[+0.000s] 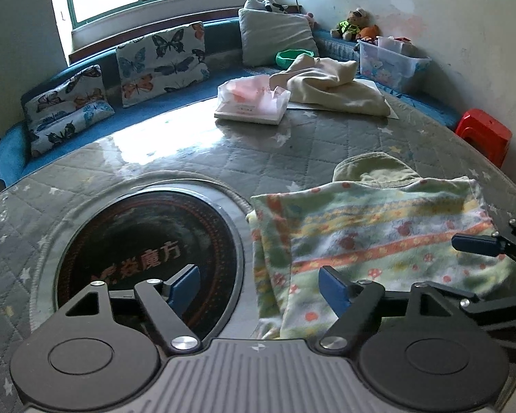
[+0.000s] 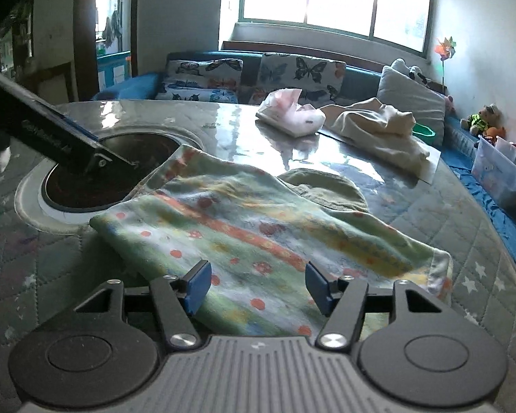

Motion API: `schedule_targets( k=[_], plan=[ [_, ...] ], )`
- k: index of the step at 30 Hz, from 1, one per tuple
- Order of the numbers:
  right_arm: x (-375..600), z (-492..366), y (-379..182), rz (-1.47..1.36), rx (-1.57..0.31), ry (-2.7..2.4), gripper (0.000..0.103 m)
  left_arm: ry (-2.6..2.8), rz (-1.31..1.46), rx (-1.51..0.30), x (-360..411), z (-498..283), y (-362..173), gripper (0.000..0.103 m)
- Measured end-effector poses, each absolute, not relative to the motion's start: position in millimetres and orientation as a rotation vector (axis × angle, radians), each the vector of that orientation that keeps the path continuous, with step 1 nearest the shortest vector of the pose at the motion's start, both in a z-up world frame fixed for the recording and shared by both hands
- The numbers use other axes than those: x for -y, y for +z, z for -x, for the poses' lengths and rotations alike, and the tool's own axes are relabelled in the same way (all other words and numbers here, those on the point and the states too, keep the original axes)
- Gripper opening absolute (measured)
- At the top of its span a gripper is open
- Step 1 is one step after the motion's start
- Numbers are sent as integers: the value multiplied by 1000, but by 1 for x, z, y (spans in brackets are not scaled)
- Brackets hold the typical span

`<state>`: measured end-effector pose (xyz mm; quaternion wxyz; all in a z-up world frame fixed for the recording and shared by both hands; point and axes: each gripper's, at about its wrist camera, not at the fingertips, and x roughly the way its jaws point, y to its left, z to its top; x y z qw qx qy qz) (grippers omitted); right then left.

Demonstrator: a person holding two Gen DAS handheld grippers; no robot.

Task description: Fold clothes

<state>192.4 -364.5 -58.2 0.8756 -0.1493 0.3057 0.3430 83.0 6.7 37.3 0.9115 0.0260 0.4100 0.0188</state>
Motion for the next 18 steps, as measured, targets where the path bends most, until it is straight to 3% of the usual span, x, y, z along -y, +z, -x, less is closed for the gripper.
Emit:
schedule_targets(
  k=[14, 18],
  plan=[
    [368, -179, -68, 288, -682, 719, 63, 43, -43, -846, -9, -56, 27, 84],
    [374, -172, -61, 267, -667, 724, 67, 28, -30, -847, -5, -50, 23, 85]
  ],
)
